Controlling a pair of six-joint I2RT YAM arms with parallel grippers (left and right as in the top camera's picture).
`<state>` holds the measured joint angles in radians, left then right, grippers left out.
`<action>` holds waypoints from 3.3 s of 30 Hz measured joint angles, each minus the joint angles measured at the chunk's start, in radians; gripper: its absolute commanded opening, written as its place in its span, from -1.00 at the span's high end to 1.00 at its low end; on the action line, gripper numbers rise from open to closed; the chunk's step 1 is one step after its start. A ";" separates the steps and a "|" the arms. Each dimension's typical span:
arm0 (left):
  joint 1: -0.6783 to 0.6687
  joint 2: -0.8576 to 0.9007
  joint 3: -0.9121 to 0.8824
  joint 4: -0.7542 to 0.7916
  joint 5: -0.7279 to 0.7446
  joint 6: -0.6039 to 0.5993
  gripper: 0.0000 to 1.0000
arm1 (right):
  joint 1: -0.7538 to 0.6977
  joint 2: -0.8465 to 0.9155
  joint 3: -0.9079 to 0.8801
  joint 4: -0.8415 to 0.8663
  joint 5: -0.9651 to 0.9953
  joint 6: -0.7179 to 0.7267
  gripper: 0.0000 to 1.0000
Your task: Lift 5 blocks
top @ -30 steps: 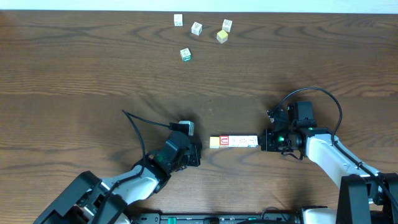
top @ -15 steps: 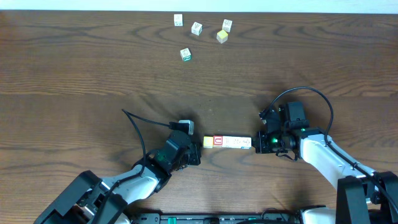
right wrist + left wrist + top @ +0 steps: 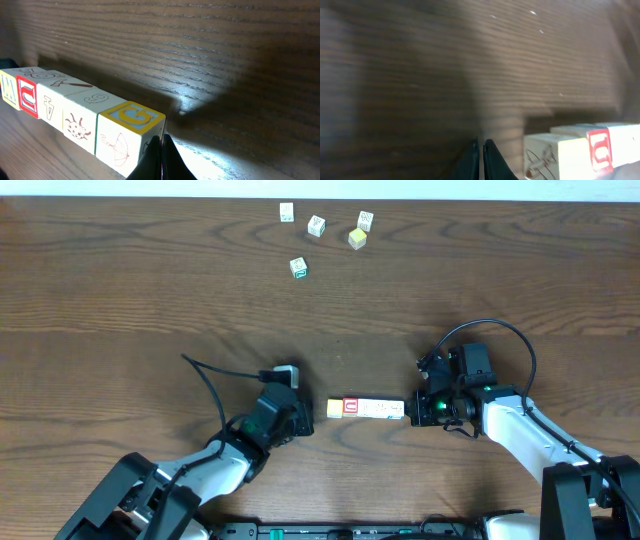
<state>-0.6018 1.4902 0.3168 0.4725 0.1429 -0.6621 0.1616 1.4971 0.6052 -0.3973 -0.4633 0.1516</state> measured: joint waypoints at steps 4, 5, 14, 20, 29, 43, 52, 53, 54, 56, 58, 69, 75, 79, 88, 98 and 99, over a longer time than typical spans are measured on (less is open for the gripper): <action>0.018 0.000 0.000 0.000 0.000 0.001 0.86 | 0.004 0.000 0.000 0.003 0.001 0.000 0.98; 0.018 0.000 0.000 0.000 0.000 0.001 0.86 | 0.009 0.000 0.000 0.005 0.001 0.000 0.98; 0.018 0.000 0.000 0.000 0.000 0.004 0.85 | 0.074 0.000 0.001 0.031 0.010 0.013 0.98; 0.018 0.000 0.000 0.000 0.000 0.006 0.85 | 0.081 0.000 0.001 0.034 0.019 0.024 0.98; 0.019 0.000 0.000 0.000 0.011 0.016 0.85 | 0.090 0.000 0.001 0.058 0.024 0.042 0.98; 0.019 0.000 0.000 0.000 0.015 0.027 0.86 | 0.128 0.000 0.001 0.071 0.072 0.154 0.98; 0.018 0.000 0.000 -0.001 0.016 0.031 0.86 | 0.128 0.000 0.001 0.083 0.079 0.206 0.98; 0.018 0.000 0.000 -0.001 0.015 0.031 0.85 | 0.128 0.000 0.001 0.084 0.079 0.210 0.98; 0.019 0.000 0.000 -0.001 0.016 0.031 0.86 | 0.128 0.000 0.001 0.084 0.078 0.212 0.98; 0.019 0.000 0.000 -0.001 0.015 0.031 0.85 | 0.128 0.000 0.001 0.080 0.078 0.217 0.98; 0.019 0.000 0.000 -0.002 0.015 0.032 0.86 | 0.128 0.000 0.001 0.073 0.079 0.223 0.97; 0.019 -0.001 0.000 -0.004 0.015 0.034 0.86 | 0.129 0.000 0.002 0.055 0.071 0.228 0.98; 0.019 -0.002 0.000 -0.004 0.015 0.034 0.86 | 0.164 0.000 0.002 0.065 0.066 0.236 0.97; 0.023 -0.002 0.000 -0.005 0.012 0.034 0.85 | 0.187 0.000 0.002 0.073 0.081 0.251 0.97; 0.024 -0.002 0.000 -0.005 0.011 0.038 0.86 | 0.190 0.000 0.002 0.074 0.087 0.262 0.98; 0.024 -0.002 0.000 -0.006 0.014 0.070 0.86 | 0.190 0.000 0.002 0.075 0.090 0.262 0.98; 0.026 -0.002 0.002 -0.009 0.016 0.074 0.86 | 0.190 0.000 0.002 0.075 0.090 0.262 0.98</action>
<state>-0.5755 1.4879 0.3187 0.4637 0.1585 -0.5877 0.3511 1.4971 0.6067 -0.3225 -0.3733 0.4141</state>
